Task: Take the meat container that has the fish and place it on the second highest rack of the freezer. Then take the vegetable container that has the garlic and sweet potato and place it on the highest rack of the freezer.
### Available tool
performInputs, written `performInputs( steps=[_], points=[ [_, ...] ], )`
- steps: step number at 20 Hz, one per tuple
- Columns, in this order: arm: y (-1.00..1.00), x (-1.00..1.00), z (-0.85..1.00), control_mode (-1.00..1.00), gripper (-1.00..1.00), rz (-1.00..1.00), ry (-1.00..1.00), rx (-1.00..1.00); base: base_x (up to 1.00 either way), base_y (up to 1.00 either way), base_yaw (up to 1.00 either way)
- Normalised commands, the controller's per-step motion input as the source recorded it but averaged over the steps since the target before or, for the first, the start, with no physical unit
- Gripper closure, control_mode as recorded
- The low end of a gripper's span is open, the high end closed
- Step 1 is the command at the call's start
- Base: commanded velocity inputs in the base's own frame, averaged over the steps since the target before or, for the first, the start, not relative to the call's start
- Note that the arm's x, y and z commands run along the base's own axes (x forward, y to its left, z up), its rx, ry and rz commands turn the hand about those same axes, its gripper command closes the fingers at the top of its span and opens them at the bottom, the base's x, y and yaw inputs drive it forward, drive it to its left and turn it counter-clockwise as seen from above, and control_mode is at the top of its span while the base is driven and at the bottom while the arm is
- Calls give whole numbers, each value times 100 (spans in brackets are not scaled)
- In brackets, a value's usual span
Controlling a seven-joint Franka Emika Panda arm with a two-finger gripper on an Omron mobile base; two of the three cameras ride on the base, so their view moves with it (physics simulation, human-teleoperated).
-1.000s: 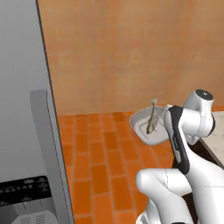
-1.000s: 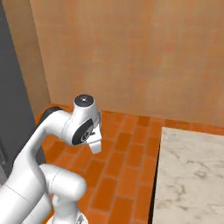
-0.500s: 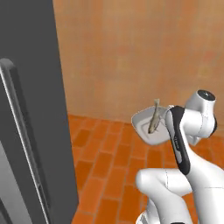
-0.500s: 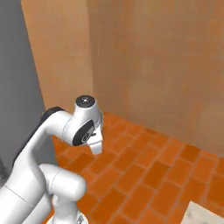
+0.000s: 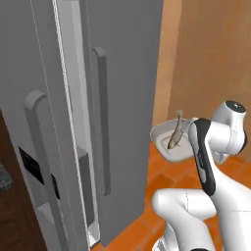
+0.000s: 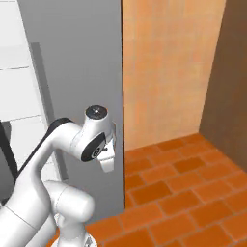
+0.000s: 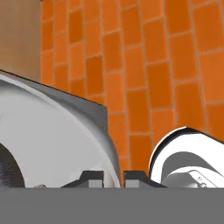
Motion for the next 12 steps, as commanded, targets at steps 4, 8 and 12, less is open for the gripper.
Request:
performInputs(
  steps=[4, 8, 12],
  points=[
    [0, 0, 0, 100, 100, 0, 0, 0, 0, 30, 72],
    [0, 0, 0, 100, 100, 0, 0, 0, 0, 0, 59],
    [0, 0, 0, 100, 100, 0, 0, 0, 12, 4, 52]
  ],
)
